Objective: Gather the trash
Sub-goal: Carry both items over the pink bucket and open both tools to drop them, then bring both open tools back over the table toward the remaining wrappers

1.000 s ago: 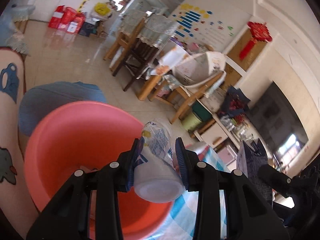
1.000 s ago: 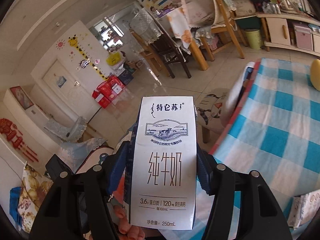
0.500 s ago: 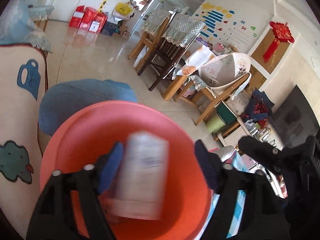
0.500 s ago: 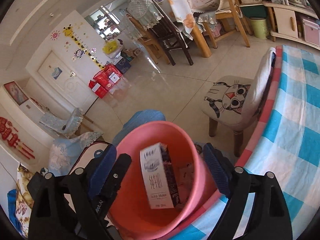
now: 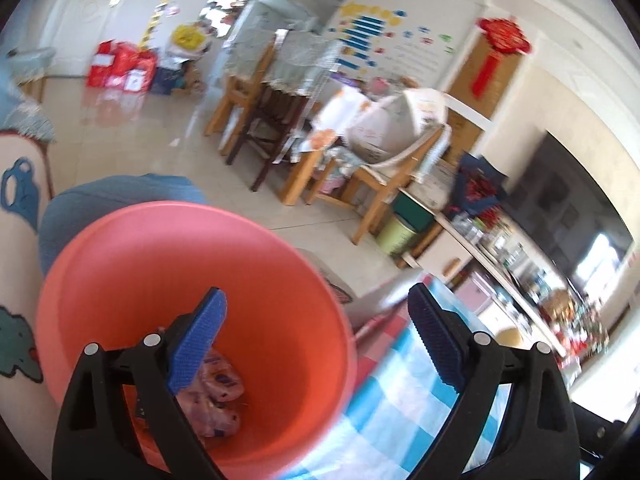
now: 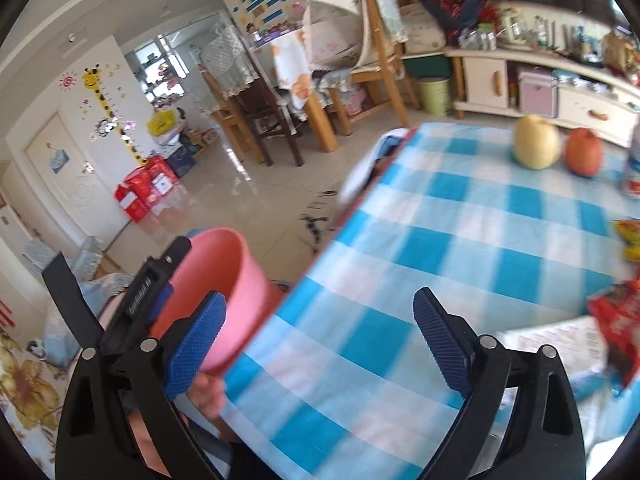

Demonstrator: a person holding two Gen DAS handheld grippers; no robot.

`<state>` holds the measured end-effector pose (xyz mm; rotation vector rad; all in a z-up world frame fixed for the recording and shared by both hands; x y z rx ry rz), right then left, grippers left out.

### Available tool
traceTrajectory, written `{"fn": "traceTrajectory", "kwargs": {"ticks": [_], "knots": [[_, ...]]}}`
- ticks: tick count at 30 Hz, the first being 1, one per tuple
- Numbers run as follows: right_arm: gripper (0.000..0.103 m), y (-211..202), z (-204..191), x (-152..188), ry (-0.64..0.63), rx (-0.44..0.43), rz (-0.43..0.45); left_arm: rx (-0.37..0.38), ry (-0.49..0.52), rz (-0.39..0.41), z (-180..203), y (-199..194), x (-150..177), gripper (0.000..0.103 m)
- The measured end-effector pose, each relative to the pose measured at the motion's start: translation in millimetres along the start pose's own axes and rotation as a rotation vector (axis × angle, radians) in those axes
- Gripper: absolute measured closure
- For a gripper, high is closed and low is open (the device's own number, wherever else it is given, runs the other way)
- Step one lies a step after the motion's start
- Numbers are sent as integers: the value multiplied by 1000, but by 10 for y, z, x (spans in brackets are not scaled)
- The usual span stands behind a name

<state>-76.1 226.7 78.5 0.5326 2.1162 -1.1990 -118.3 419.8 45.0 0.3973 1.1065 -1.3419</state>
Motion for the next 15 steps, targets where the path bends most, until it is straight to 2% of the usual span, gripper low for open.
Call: {"fn": "traceTrajectory", "kwargs": {"ticks": [6,12,15], "knots": [[8,-653,448,168,-6,148,102,119,84,43,461,-179,152,9],[8,-1009,887,261,75,154,188,213,168,3,840,-311,333,7],[8,-1100,1089,335,97,150,198,226,234,-3,954,-416,456,7]]}}
Point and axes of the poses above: each gripper's, at about its wrist camera, not at the fingertips, and y roughly the way its jaws point, z to its right, x to its underside, the point moved 5 cm from there along y, roughly the way its jaws point, and after that the axes turned 4 degrees about z, right-handed, at the moved point
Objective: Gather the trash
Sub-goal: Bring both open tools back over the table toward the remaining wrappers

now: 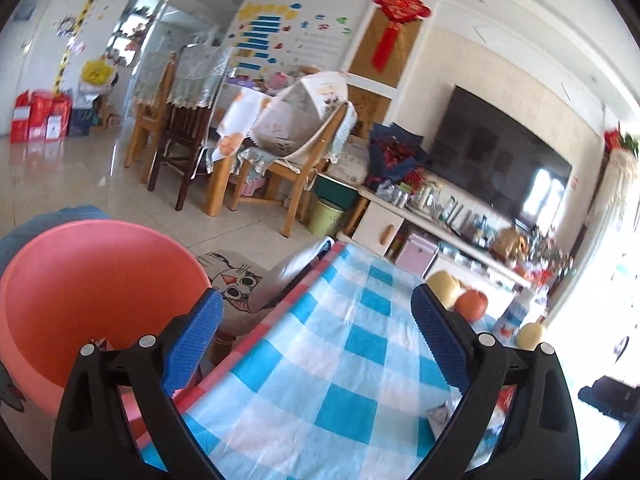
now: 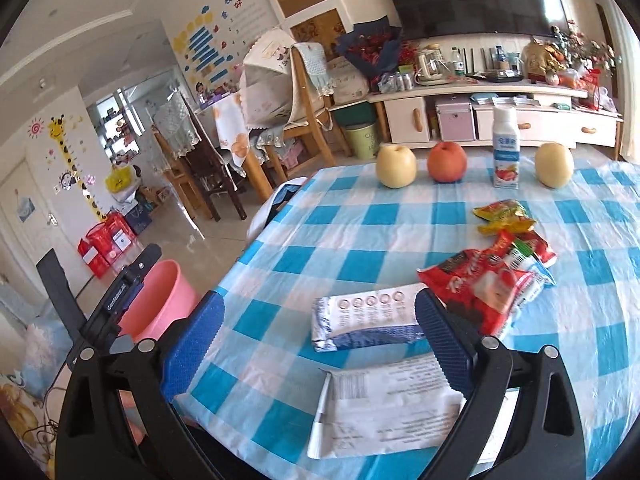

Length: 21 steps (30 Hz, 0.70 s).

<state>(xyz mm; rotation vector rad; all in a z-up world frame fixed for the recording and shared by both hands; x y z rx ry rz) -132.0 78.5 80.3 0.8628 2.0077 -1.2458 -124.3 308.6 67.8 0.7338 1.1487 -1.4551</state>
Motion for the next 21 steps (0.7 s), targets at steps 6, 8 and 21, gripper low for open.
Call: {"fn": "traceTrajectory", "kwargs": {"ticks": [6,8,21], "knots": [[8,-45,436,82,56,6,-21,-23,47,-96,178,0,129,7],[8,-82,567,49,53,16,-7,-20,77,-104,282,-11,146,7],[8,-247,1673,-198,145,132,39,181,304,-223,1400,-84,485,7]]}}
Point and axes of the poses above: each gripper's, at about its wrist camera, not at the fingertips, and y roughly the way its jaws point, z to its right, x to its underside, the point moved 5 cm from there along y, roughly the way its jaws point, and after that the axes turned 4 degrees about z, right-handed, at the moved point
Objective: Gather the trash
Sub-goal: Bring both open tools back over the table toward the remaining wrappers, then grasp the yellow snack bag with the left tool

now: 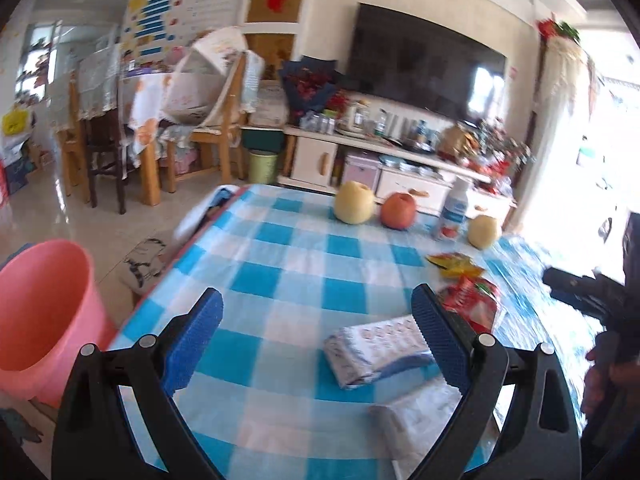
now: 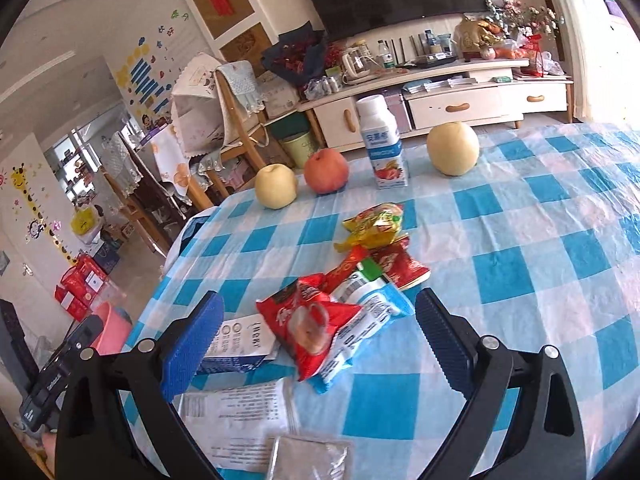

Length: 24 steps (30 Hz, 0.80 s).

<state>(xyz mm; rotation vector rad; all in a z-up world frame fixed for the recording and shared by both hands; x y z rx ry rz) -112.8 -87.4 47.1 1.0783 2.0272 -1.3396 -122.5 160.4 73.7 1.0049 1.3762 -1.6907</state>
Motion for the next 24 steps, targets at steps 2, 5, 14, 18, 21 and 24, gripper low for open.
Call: {"fn": "traceTrajectory", "kwargs": {"ticks": [2,5,14,18,21,24], "knots": [[8,26,132,-45,5,20,1,30,36,-21,187,51,19,7],[8,76,301,-88,27,30,-9,58,56,-51,414,168,24,7],[8,268,602,-121,49,83,-88,171,28,-220,1054,961,-236,8],[8,301,602,-108,-18,116,-125,197,44,-301,1397,1430,-301,8],[8,339,583,-41,-52,111,-160,227,39,-415,1689,1851,-251,8],[8,395,527,23,-70,74,-193,228,51,-511,1942,2243,-177,8]]}}
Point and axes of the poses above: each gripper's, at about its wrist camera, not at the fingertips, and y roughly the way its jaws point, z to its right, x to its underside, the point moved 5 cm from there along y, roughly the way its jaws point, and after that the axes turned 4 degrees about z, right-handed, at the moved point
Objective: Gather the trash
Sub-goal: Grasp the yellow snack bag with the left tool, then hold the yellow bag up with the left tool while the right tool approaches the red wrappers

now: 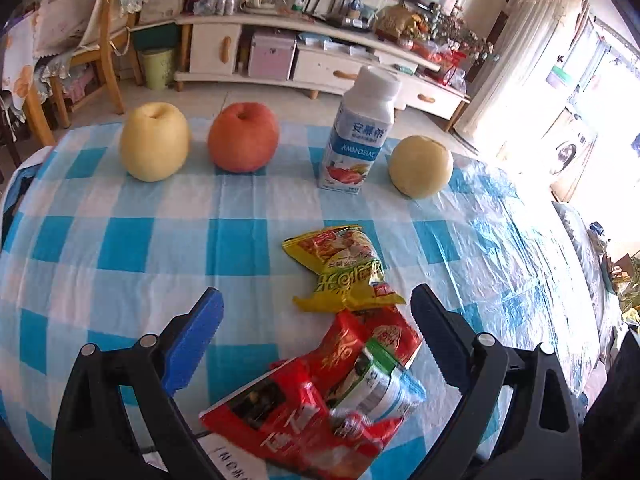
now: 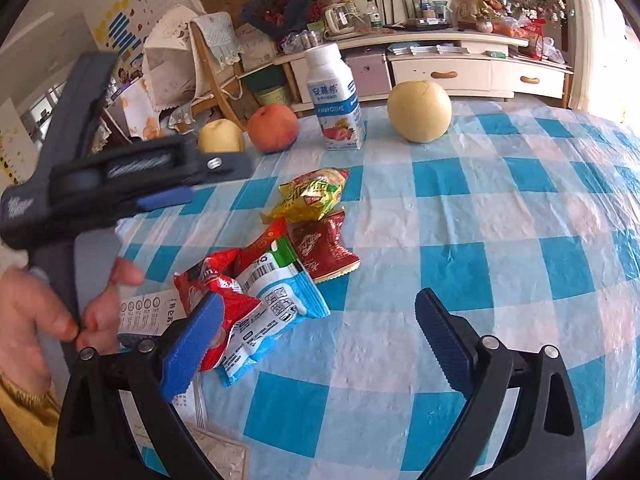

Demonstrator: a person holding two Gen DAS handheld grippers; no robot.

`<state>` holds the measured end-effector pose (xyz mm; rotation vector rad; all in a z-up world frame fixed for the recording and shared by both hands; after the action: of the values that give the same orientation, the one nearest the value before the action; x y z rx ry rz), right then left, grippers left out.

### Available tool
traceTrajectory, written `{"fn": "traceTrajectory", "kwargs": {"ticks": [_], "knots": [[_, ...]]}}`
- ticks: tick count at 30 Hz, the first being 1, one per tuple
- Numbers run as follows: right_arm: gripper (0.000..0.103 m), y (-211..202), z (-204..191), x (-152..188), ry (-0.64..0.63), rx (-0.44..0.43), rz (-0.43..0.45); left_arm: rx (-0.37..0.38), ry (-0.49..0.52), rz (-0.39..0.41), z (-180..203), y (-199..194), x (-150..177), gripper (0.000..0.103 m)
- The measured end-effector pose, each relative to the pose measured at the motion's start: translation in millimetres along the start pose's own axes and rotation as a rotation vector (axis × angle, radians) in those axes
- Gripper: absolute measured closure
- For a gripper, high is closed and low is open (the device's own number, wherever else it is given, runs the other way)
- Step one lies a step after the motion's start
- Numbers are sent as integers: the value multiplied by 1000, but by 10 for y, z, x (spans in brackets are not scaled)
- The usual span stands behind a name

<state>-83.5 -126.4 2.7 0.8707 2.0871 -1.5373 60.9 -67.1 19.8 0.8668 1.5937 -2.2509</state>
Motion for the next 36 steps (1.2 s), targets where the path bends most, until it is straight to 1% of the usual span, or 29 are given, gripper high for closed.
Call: {"fn": "traceTrajectory", "kwargs": {"ticks": [2,4,5,6,8,10,12,14,15,18,20,22,26,29,32,36], "knots": [[8,30,-38,21,-17,-13,-15,-14,11,-41,77,194,-80,8],[8,56,-55,33,-19,-34,-26,-17,20,-103,156,410,-134,8],[8,67,-55,40,-10,-50,-33,-24,23,-127,180,499,-141,8],[8,82,-46,50,7,-69,-43,-48,33,-149,202,593,-145,8],[8,120,-24,75,48,-103,-66,-87,55,-174,234,741,-146,8],[8,131,-21,87,75,-131,-78,-103,60,-205,248,849,-122,8],[8,120,-44,89,81,-149,-76,-124,66,-221,249,920,-115,11],[8,126,-79,96,81,-164,-82,-129,65,-241,239,986,-103,22],[8,139,-94,107,83,-172,-89,-130,61,-246,231,997,-111,25],[8,175,-125,133,88,-183,-111,-146,88,-241,255,996,-156,33],[8,200,-137,149,95,-190,-124,-159,112,-234,287,983,-186,43],[8,225,-147,167,109,-204,-137,-150,122,-223,310,937,-192,47],[8,232,-158,186,119,-207,-138,-129,96,-196,274,866,-168,54],[8,235,-216,199,111,-233,-144,-107,50,-162,162,769,-126,57],[8,230,-298,208,80,-241,-143,-90,-21,-108,-22,605,-125,57],[8,209,-328,198,35,-189,-118,-108,-67,-42,-306,357,-114,57]]}}
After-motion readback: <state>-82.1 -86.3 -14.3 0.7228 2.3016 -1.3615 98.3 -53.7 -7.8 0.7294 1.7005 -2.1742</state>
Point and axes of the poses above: each gripper's, at about its wrist camera, not at the fingertips, and y roughly the way its jaws point, z to its right, x to its underside, the point moved 5 cm from there along y, roughly the way its jaws point, and after that the axes turned 4 degrees about z, right-handed, at the moved point
